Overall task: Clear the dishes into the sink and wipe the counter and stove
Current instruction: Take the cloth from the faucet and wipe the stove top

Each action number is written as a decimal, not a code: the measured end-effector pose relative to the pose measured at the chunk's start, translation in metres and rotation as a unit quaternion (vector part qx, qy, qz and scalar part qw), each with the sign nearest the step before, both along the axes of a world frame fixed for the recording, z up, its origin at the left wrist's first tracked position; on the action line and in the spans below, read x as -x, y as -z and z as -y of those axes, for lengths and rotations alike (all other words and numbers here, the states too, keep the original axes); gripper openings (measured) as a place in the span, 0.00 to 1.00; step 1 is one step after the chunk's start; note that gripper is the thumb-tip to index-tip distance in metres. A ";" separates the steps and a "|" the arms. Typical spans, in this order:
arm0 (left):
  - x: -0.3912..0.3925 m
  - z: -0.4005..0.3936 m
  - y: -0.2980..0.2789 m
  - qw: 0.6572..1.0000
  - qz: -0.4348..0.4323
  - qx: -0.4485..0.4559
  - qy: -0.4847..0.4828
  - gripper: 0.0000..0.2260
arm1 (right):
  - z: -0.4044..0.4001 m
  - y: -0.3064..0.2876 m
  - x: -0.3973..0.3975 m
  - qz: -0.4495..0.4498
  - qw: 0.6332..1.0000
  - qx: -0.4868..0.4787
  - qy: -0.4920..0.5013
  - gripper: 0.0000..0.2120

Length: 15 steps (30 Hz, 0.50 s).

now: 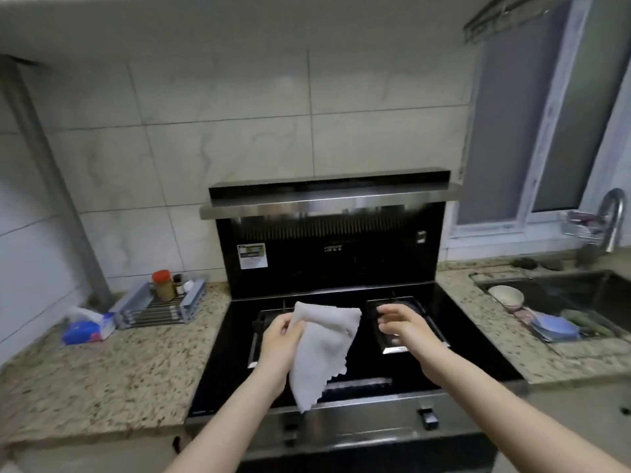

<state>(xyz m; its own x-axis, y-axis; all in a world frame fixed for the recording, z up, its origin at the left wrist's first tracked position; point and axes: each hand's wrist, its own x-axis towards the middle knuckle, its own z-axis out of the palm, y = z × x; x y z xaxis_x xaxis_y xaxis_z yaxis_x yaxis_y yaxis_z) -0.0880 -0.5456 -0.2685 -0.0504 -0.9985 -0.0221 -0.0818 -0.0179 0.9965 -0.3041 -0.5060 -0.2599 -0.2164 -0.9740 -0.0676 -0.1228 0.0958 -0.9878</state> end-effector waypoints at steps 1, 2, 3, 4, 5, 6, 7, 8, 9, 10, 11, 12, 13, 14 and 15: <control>0.015 -0.008 -0.001 1.000 -0.004 -0.003 0.011 0.06 | -0.011 0.001 0.015 -0.006 1.000 0.005 0.013 0.14; 0.038 -0.016 -0.001 1.000 -0.002 -0.002 0.029 0.06 | -0.029 0.001 0.037 -0.014 0.999 0.009 0.030 0.14; 0.053 -0.023 -0.001 0.999 0.006 0.001 0.044 0.06 | -0.039 0.002 0.051 -0.021 0.999 0.015 0.038 0.14; 0.074 -0.028 0.001 0.998 0.014 0.008 0.064 0.06 | -0.055 0.002 0.069 -0.033 0.998 0.016 0.048 0.13; 0.091 -0.033 0.001 0.997 0.019 0.015 0.078 0.05 | -0.066 0.003 0.083 -0.045 0.997 0.018 0.053 0.13; 0.105 -0.036 0.001 0.996 0.020 0.022 0.089 0.05 | -0.075 0.003 0.095 -0.053 0.997 0.016 0.059 0.13; 0.120 -0.040 0.001 0.994 0.019 0.025 0.104 0.05 | -0.084 0.004 0.107 -0.059 0.995 0.018 0.073 0.13; 0.143 -0.043 0.000 0.992 0.016 0.028 0.124 0.05 | -0.098 0.004 0.125 -0.064 0.994 0.018 0.092 0.13; 0.158 -0.046 -0.001 0.990 0.016 0.027 0.138 0.06 | -0.106 0.004 0.136 -0.070 0.992 0.023 0.105 0.13; 0.177 -0.048 -0.002 0.987 0.017 0.029 0.158 0.06 | -0.116 0.003 0.151 -0.077 0.989 0.025 0.124 0.13; 0.195 -0.050 -0.002 0.984 0.018 0.032 0.176 0.06 | -0.124 0.004 0.165 -0.087 0.986 0.032 0.140 0.14; 0.212 -0.052 -0.002 0.981 0.019 0.036 0.191 0.06 | -0.131 0.004 0.177 -0.097 0.983 0.033 0.154 0.14; 0.232 -0.053 -0.002 0.977 0.023 0.038 0.208 0.06 | -0.138 0.006 0.193 -0.108 0.979 0.033 0.169 0.15; 0.249 -0.052 -0.002 0.974 0.026 0.041 0.222 0.06 | -0.142 0.008 0.207 -0.118 0.976 0.030 0.181 0.15; 0.267 -0.052 -0.001 0.970 0.028 0.041 0.239 0.06 | -0.146 0.011 0.222 -0.125 0.973 0.034 0.193 0.15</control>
<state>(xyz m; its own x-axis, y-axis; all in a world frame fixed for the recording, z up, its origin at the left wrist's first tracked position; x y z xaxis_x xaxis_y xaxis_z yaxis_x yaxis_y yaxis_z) -0.3553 -0.4932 -0.2675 -0.5083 -0.8602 0.0402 -0.1154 0.1143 0.9867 -0.5260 -0.3604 -0.2708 -0.5682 -0.8172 0.0962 -0.3277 0.1174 -0.9375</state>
